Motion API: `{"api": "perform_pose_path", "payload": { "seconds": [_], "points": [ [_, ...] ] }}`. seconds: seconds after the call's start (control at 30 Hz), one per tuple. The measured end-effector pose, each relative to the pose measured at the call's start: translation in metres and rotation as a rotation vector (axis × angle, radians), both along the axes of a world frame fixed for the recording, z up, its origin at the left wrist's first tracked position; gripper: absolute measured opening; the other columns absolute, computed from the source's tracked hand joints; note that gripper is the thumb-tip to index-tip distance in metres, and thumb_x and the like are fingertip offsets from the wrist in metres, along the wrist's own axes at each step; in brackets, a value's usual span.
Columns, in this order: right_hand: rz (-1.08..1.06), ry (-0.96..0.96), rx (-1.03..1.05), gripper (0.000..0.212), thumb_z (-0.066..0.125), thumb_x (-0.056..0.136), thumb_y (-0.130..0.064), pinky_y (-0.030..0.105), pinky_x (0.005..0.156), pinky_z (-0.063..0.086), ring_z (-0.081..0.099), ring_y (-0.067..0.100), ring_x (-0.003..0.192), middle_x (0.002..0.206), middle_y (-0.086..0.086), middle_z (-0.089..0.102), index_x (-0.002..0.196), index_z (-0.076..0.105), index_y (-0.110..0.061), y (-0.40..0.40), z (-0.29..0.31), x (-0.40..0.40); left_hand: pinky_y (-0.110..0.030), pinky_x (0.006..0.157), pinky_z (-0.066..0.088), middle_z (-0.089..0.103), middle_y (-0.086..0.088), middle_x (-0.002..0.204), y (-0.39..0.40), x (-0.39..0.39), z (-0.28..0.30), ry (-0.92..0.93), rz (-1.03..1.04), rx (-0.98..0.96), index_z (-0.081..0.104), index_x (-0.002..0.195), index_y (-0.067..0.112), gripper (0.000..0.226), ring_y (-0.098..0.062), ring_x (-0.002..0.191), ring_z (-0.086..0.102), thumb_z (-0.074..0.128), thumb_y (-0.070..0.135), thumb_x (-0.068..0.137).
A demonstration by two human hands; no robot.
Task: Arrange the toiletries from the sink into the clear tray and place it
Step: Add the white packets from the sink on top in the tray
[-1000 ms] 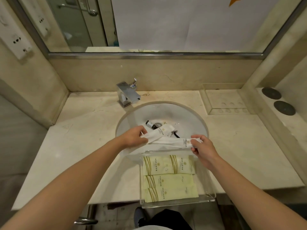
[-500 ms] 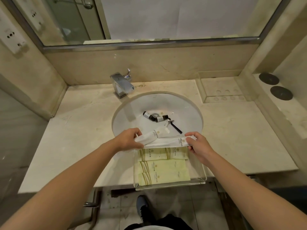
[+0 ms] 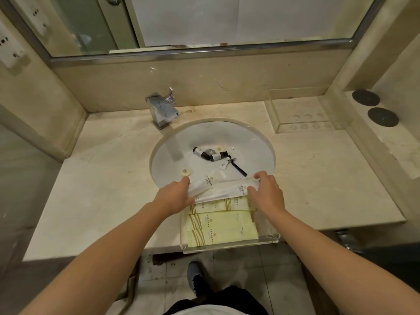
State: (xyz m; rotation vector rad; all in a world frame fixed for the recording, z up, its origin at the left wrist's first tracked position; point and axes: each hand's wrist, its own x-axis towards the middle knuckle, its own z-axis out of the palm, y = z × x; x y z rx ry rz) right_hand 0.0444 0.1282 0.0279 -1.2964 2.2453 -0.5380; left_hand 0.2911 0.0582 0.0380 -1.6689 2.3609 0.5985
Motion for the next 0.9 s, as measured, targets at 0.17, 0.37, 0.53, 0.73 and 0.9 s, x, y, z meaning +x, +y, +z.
{"api": "perform_pose_path", "payload": {
  "seconds": [0.17, 0.37, 0.53, 0.73, 0.9],
  "points": [
    [0.089, 0.221, 0.041, 0.038, 0.06, 0.089, -0.035, 0.033, 0.067, 0.047, 0.051, 0.023, 0.073, 0.119, 0.005, 0.044, 0.121, 0.047, -0.021, 0.008, -0.005, 0.001, -0.032, 0.058, 0.041, 0.053, -0.001, 0.082, 0.0, -0.002, -0.002, -0.039, -0.038, -0.031, 0.041, 0.109, 0.017, 0.038, -0.022, 0.072, 0.053, 0.059, 0.043, 0.088],
    [0.123, 0.29, 0.04, 0.031, 0.059, 0.089, -0.037, 0.033, 0.068, 0.05, 0.051, 0.021, 0.071, 0.113, 0.004, 0.043, 0.114, 0.052, -0.019, 0.009, -0.007, 0.005, -0.035, 0.064, 0.048, 0.055, -0.003, 0.086, -0.002, 0.0, -0.003, -0.069, -0.063, -0.035, 0.041, 0.109, 0.017, 0.037, -0.025, 0.076, 0.057, 0.058, 0.044, 0.089],
    [0.115, 0.3, 0.039, 0.03, 0.059, 0.088, -0.037, 0.034, 0.069, 0.051, 0.052, 0.022, 0.072, 0.111, 0.004, 0.04, 0.112, 0.053, -0.019, 0.01, -0.007, 0.006, -0.036, 0.064, 0.048, 0.055, -0.004, 0.086, -0.001, 0.0, -0.004, -0.068, -0.072, -0.031, 0.041, 0.109, 0.017, 0.038, -0.025, 0.077, 0.058, 0.057, 0.044, 0.089],
    [0.087, 0.197, -0.07, 0.032, 0.061, 0.088, -0.037, 0.031, 0.066, 0.048, 0.055, 0.021, 0.073, 0.111, 0.001, 0.044, 0.114, 0.051, -0.021, 0.011, -0.003, 0.006, -0.036, 0.066, 0.049, 0.058, -0.004, 0.091, -0.004, 0.004, 0.002, -0.039, -0.09, -0.029, 0.042, 0.113, 0.019, 0.046, -0.024, 0.079, 0.057, 0.059, 0.051, 0.084],
    [0.033, -0.277, -0.123, 0.028, 0.05, 0.094, -0.035, 0.032, 0.074, 0.048, 0.056, 0.015, 0.083, 0.097, -0.001, 0.057, 0.118, 0.051, -0.021, -0.003, 0.013, 0.013, -0.034, 0.063, 0.045, 0.06, -0.003, 0.092, -0.002, -0.009, 0.015, 0.038, -0.194, -0.026, 0.044, 0.109, 0.019, 0.044, -0.023, 0.079, 0.056, 0.062, 0.05, 0.083]
  ]
}}
